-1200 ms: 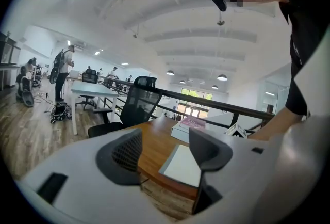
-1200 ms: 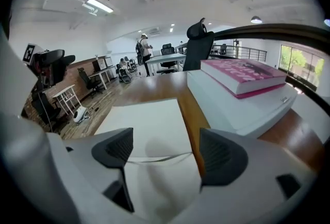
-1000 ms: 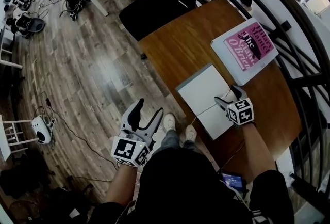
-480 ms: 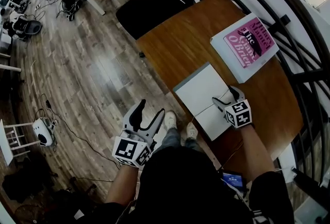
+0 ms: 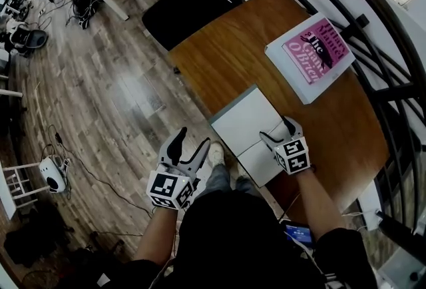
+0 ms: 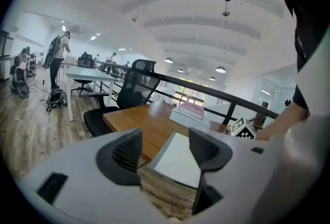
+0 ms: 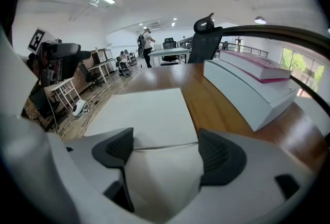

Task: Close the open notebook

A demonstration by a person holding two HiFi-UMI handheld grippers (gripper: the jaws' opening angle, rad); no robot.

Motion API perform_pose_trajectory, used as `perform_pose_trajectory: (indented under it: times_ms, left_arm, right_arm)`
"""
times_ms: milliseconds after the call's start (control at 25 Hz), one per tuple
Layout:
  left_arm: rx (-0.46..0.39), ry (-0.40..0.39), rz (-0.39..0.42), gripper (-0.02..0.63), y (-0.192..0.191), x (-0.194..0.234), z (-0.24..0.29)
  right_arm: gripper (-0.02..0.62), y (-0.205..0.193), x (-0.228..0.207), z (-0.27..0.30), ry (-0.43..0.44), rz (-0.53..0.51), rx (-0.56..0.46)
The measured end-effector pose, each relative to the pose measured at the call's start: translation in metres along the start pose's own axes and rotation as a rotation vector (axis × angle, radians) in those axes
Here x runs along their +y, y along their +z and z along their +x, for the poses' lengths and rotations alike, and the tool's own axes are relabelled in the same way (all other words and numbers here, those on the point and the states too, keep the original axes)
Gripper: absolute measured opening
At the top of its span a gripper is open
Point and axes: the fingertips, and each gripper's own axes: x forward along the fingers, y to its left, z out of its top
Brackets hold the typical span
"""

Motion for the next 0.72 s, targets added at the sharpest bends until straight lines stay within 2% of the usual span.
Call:
perform_pose_trajectory:
  times_ms: [280, 520, 720]
  left_arm:
    - [0.132, -0.020, 0.011, 0.288, -0.042, 0.016, 0.030]
    - [0.273, -0.062, -0.105, 0.289, -0.093, 0.031, 0.063]
    - [0.350, -0.139, -0.186, 0.288, -0.121, 0.032, 0.086]
  right_arm:
    - [0.393, -0.001, 0.015, -0.002, 0.002, 0.006, -0.005]
    - [0.394, -0.003, 0.023, -0.003, -0.016, 0.005, -0.011]
    - [0.396, -0.002, 0.023, -0.003, -0.020, 0.000, -0.012]
